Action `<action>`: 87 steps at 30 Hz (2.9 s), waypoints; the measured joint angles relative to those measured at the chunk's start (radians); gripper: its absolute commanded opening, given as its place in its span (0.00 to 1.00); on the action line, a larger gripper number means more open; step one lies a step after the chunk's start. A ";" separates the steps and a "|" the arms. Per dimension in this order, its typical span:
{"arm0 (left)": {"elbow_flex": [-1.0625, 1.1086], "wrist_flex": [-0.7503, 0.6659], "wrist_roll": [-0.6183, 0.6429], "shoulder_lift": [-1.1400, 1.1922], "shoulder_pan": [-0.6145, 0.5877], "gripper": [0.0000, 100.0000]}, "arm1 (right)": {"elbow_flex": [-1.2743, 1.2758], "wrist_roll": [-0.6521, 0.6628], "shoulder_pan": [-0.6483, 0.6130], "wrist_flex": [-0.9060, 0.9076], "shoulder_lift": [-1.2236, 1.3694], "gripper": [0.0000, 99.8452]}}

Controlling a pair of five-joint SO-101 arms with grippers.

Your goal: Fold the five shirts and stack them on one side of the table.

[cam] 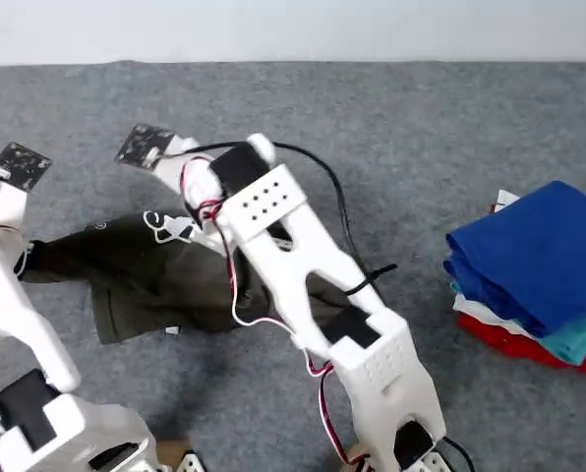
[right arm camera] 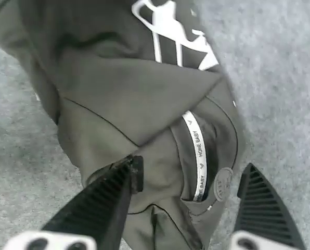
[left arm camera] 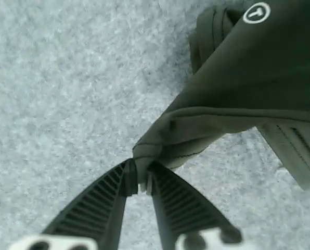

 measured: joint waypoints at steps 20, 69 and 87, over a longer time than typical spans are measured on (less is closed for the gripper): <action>0.000 -0.002 0.000 0.103 -0.048 0.00 | 0.397 -0.021 -0.129 -0.014 -0.009 0.29; -0.631 -0.124 0.459 -0.489 0.440 0.00 | -0.456 0.546 0.552 -0.201 -0.577 0.01; -0.727 -0.083 0.284 -0.694 0.497 0.00 | -0.457 0.706 0.744 -0.356 -0.802 0.01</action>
